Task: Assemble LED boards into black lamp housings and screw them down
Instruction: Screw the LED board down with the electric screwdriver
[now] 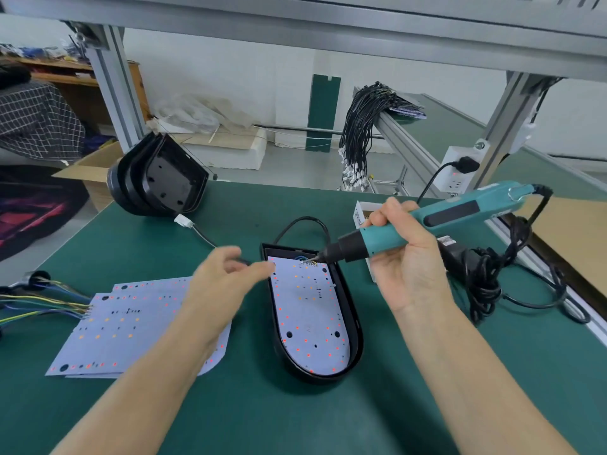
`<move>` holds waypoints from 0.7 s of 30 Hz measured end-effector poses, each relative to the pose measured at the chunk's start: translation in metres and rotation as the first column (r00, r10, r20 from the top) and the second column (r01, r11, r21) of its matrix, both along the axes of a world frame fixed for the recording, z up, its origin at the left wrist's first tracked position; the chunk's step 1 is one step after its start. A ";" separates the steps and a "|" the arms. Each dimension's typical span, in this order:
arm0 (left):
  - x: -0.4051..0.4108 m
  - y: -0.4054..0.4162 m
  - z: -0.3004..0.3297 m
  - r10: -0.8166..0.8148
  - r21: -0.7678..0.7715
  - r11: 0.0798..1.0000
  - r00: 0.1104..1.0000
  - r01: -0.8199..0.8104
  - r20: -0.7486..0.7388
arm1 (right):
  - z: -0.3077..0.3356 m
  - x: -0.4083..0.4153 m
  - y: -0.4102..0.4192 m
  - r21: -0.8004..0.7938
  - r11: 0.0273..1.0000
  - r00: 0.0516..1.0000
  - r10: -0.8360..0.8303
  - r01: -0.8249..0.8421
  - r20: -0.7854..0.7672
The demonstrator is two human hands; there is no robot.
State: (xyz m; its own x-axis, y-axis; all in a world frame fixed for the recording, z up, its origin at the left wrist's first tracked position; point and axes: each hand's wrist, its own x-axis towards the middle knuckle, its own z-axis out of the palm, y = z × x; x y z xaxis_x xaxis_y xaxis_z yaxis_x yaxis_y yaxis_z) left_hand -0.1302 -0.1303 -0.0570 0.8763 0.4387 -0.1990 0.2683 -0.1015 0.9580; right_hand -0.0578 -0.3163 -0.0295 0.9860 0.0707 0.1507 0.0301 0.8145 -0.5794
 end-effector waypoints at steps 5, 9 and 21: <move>0.009 -0.020 -0.010 -0.200 0.014 0.979 0.969 0.204 -0.146 | -0.013 0.011 0.014 -0.092 0.996 1.000 0.004 -0.005 -0.008; 0.017 -0.021 -0.021 -0.175 0.011 0.984 0.976 0.178 -0.131 | -0.019 0.018 0.020 -0.123 0.992 1.000 0.027 -0.026 0.000; 0.026 -0.020 -0.029 -0.148 0.066 0.986 0.983 0.156 -0.104 | -0.025 0.026 0.032 -0.134 0.991 0.998 0.022 -0.030 -0.064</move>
State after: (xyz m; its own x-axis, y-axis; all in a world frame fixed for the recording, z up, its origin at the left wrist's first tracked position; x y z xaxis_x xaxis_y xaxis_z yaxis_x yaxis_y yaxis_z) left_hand -0.1040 -0.1507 -0.0855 0.9116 0.3186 -0.2596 0.3369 -0.2174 0.9161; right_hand -0.0316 -0.2848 -0.0550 0.9908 0.1122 0.0763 -0.0299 0.7290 -0.6839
